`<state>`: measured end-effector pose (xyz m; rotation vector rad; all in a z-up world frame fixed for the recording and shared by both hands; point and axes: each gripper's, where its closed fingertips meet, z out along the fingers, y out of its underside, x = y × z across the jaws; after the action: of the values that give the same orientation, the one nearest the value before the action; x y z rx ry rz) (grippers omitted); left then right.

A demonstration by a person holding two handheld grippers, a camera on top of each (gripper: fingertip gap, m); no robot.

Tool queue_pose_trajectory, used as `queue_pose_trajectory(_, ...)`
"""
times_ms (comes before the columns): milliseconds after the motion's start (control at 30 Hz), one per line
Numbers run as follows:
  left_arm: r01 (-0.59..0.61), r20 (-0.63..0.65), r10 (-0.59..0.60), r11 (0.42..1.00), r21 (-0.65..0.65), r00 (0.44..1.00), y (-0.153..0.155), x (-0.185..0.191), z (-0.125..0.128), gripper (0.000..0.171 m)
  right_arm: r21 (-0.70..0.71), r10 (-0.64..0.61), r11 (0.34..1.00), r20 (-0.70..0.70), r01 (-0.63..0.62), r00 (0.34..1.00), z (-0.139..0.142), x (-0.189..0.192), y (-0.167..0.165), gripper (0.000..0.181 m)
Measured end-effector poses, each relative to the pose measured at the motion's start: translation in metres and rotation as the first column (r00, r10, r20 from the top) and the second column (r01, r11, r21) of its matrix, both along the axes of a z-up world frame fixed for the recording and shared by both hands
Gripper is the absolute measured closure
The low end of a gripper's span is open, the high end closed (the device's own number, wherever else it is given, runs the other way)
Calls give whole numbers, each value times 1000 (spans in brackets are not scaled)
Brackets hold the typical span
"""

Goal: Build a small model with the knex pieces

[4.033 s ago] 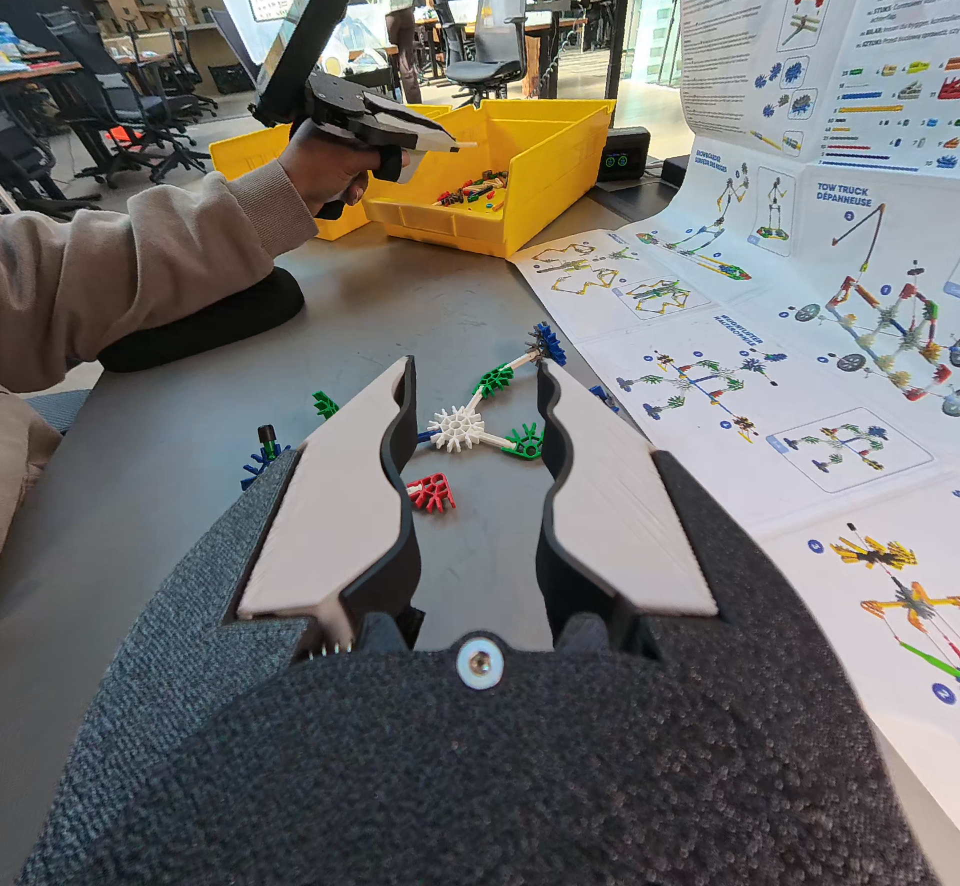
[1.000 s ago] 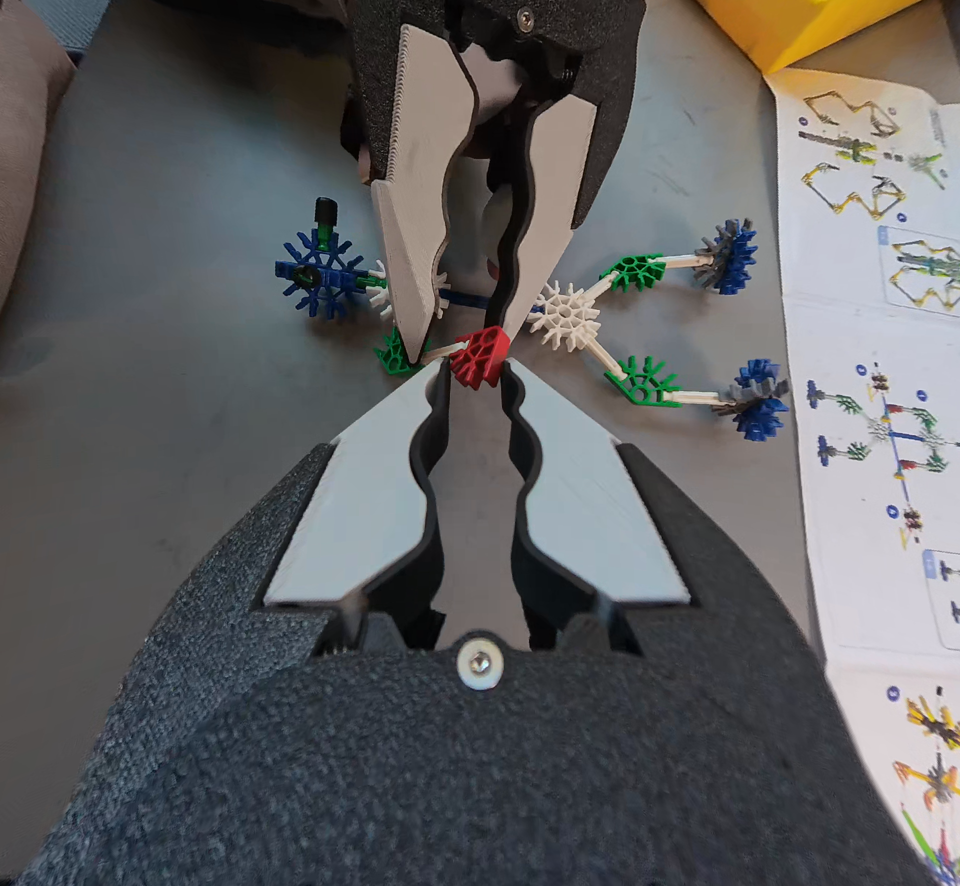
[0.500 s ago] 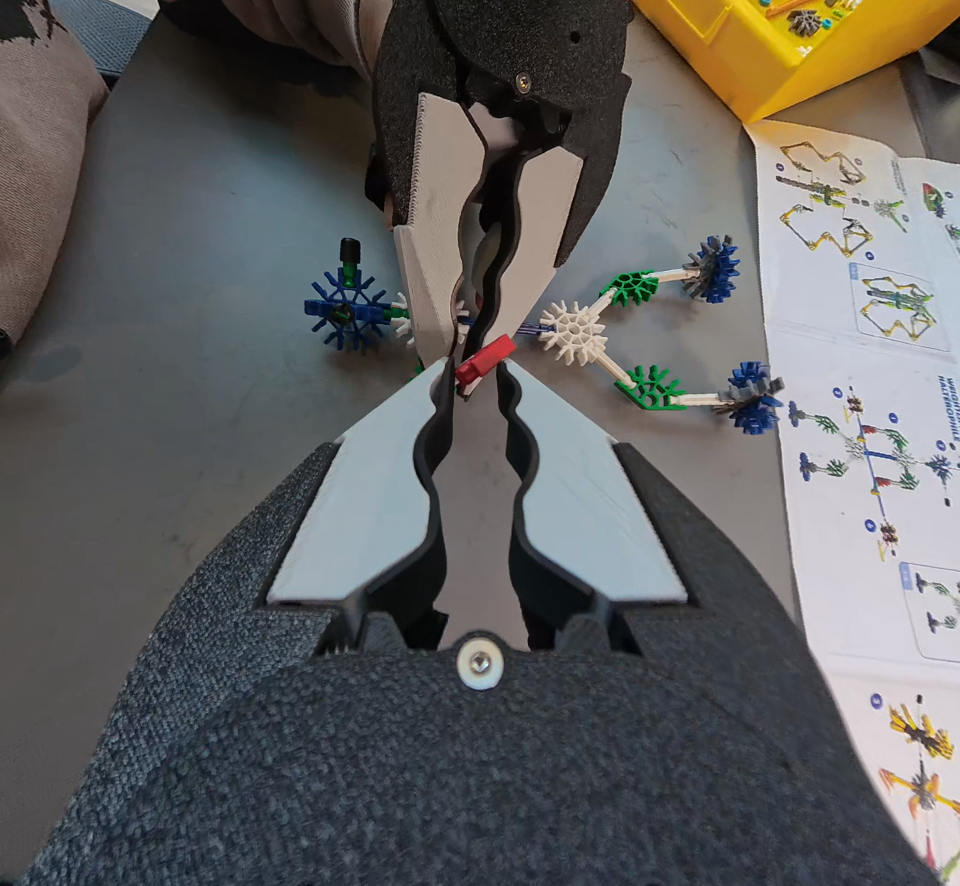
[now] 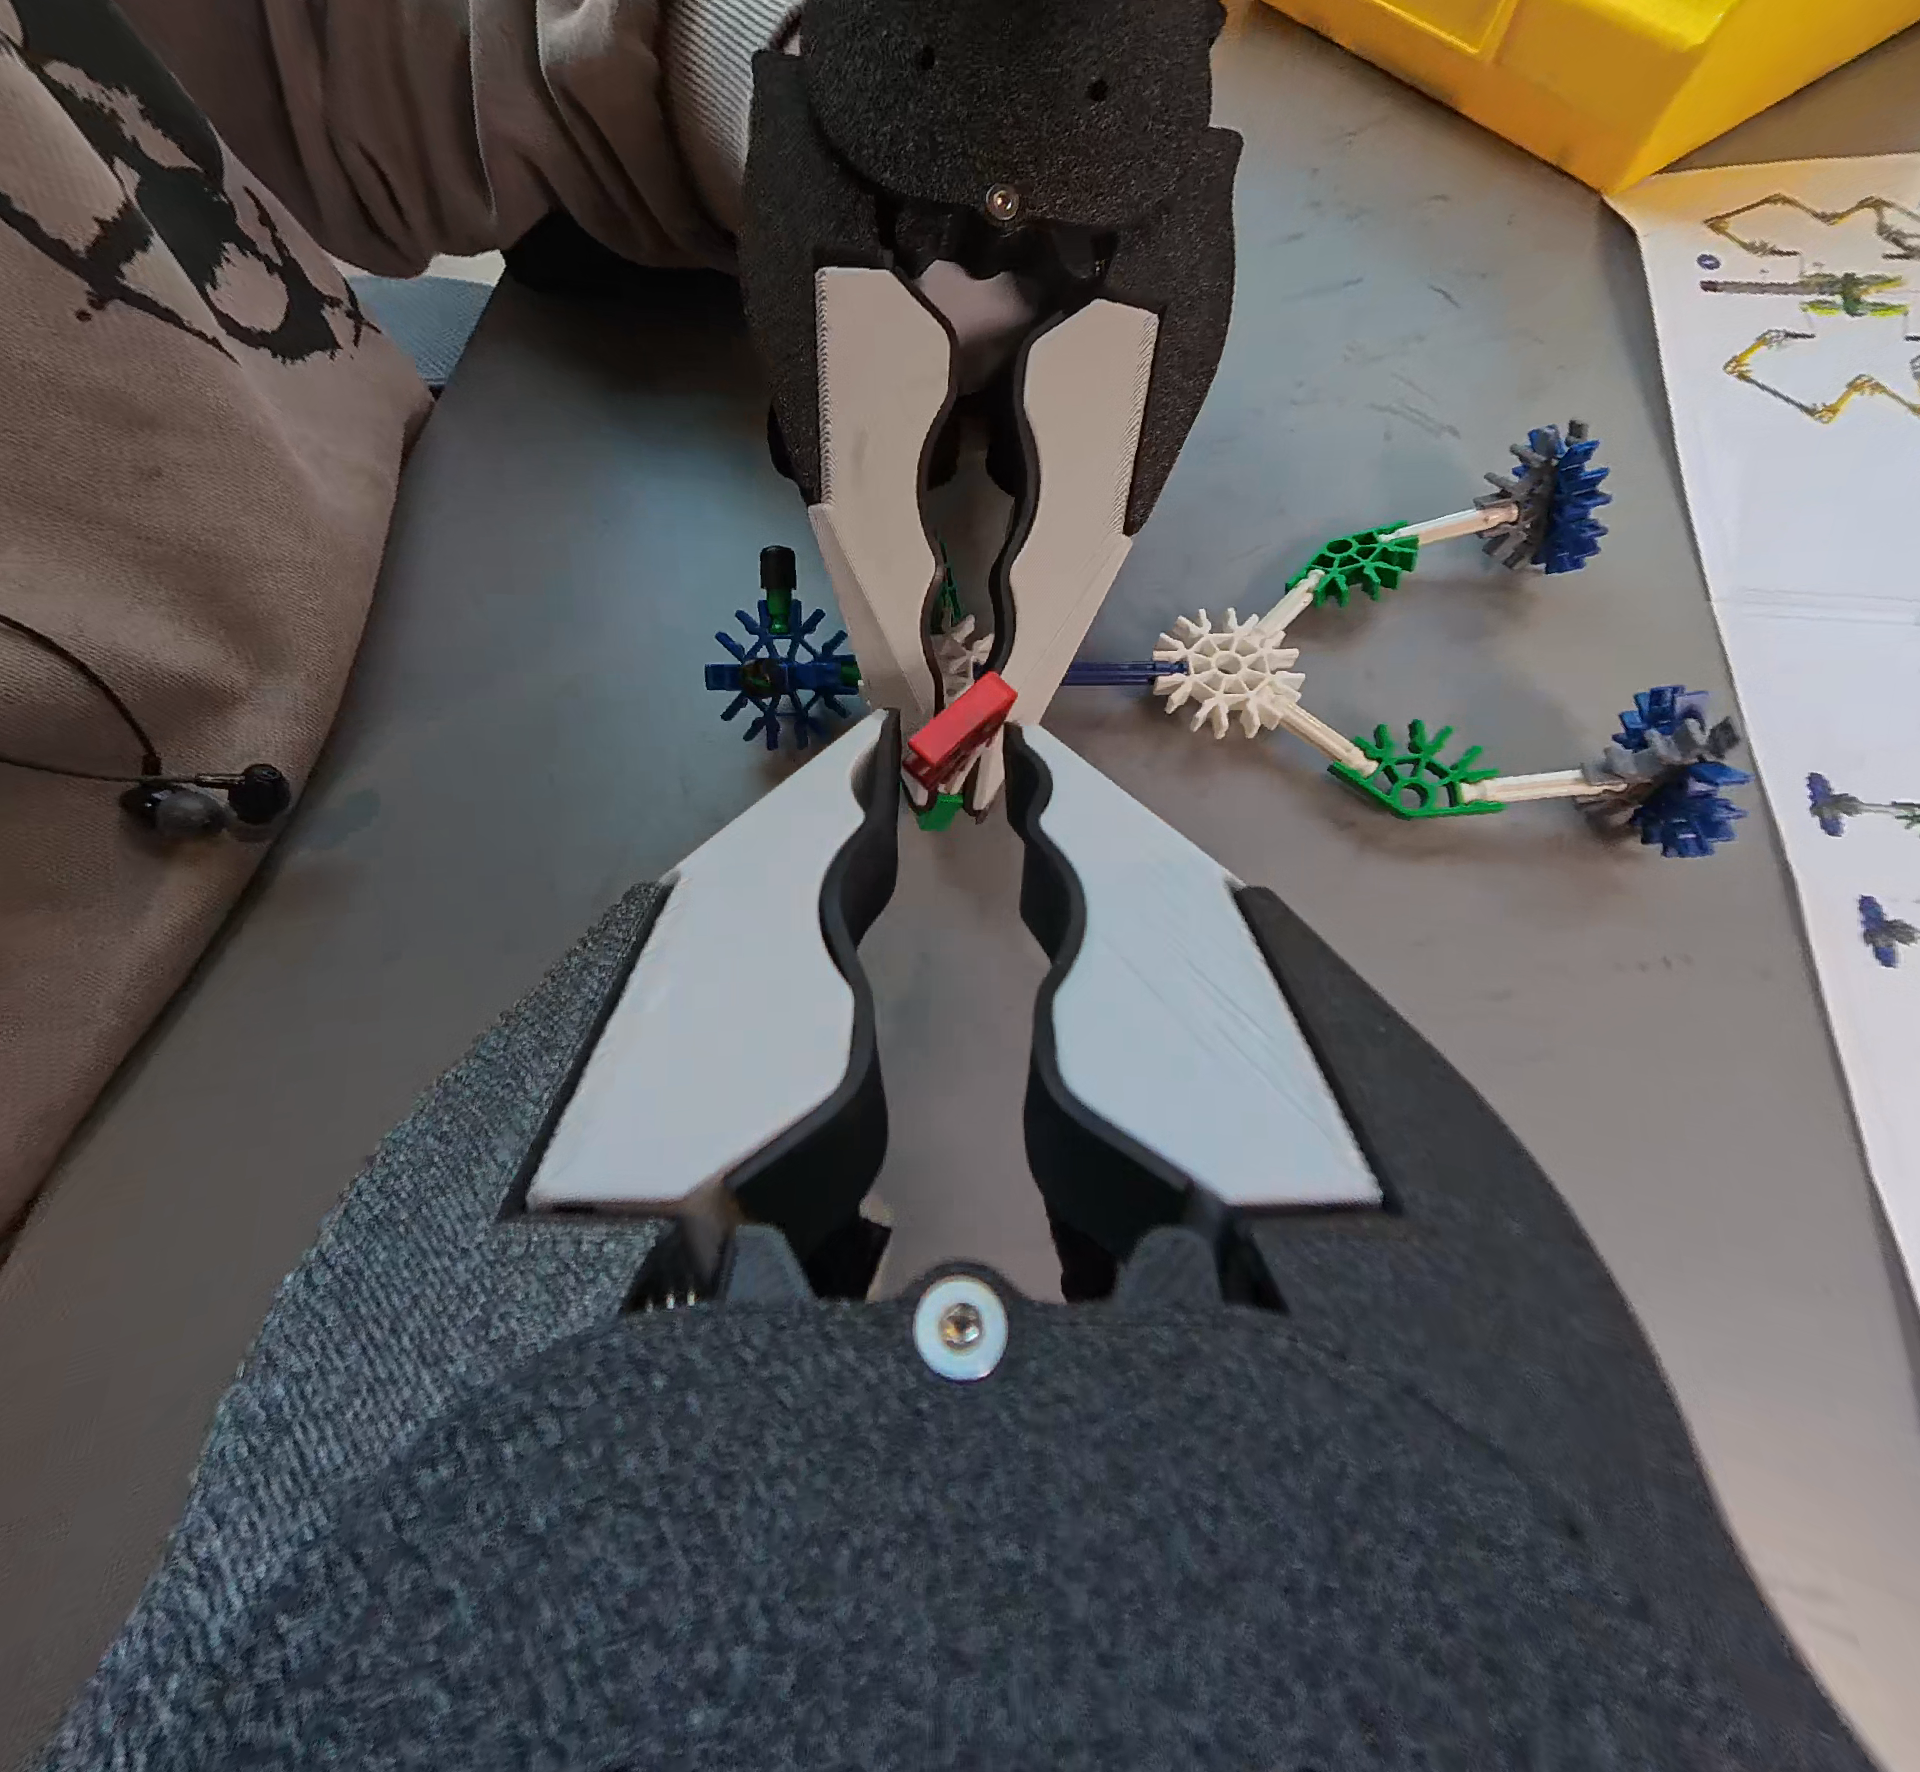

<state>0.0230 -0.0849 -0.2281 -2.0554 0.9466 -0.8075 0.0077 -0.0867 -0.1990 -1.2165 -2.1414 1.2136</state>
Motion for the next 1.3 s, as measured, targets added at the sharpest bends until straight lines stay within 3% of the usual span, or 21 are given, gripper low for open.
queue_pose_trajectory(333,-59,27,58,997,45,998,10,1,3,161,-220,-153,959,118,176,981,5,-7,9,173)
queue_pose_trajectory(600,-84,-40,90,989,125,995,15,-5,4,166,-201,-174,962,68,185,982,6,-13,8,175)
queue_pose_trajectory(767,-18,-110,41,979,203,993,10,-4,3,167,-250,-117,959,72,132,990,6,-9,1,175)
queue_pose_trajectory(867,49,-178,3,956,288,984,5,-2,2,166,-386,-62,917,111,100,992,7,-4,-7,174)
queue_pose_trajectory(1033,159,-291,-31,890,428,956,-3,2,4,165,-604,39,794,168,72,985,10,2,-18,172)
queue_pose_trajectory(1300,288,-436,-31,793,537,899,-10,7,4,164,-735,162,678,170,15,972,13,10,-28,170)
